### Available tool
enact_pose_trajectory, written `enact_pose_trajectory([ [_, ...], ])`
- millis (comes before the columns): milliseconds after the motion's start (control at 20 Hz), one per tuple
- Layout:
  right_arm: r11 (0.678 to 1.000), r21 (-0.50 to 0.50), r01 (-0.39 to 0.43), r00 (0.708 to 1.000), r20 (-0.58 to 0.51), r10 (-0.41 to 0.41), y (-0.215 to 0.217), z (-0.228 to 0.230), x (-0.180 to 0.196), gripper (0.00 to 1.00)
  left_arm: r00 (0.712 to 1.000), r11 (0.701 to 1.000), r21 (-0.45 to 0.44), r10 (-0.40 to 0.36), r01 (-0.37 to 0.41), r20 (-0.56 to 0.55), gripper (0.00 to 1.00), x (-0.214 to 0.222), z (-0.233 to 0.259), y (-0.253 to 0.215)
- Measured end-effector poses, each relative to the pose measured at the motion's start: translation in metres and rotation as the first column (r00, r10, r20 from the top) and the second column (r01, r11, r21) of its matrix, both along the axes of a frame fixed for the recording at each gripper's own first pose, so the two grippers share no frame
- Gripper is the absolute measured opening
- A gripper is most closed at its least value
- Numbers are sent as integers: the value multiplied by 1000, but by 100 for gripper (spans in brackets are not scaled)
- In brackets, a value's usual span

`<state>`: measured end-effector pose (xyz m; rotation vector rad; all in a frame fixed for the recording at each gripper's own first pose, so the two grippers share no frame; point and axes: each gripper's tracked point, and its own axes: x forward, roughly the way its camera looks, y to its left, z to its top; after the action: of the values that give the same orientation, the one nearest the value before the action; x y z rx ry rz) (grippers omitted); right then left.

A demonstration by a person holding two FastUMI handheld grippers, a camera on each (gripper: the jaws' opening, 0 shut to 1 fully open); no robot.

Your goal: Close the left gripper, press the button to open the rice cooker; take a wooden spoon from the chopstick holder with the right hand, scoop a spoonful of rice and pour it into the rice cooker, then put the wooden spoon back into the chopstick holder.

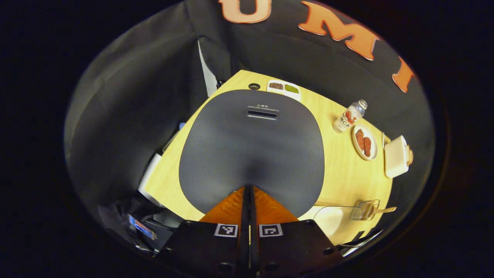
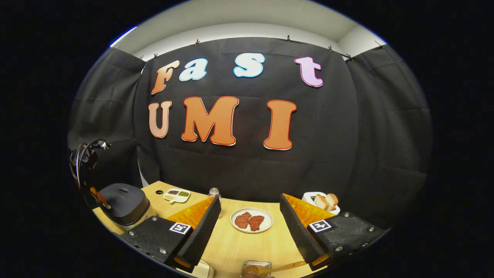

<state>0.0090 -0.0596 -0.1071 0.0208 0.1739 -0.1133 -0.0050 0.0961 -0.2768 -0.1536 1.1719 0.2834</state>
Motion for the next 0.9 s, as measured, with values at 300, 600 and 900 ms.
enact_pose_trajectory([
  [300,1000,-17,-2,1000,-3,2,-1,-2,-2,95,986,997,-4,78,-79,146,6,0,24,4],
  [600,1000,-16,17,999,-41,-18,-11,-17,-12,95,870,983,167,-15,-77,494,6,45,126,6],
  [900,998,-16,55,995,-78,-56,-30,-33,-27,95,761,970,235,-103,-66,641,2,61,179,-10],
])
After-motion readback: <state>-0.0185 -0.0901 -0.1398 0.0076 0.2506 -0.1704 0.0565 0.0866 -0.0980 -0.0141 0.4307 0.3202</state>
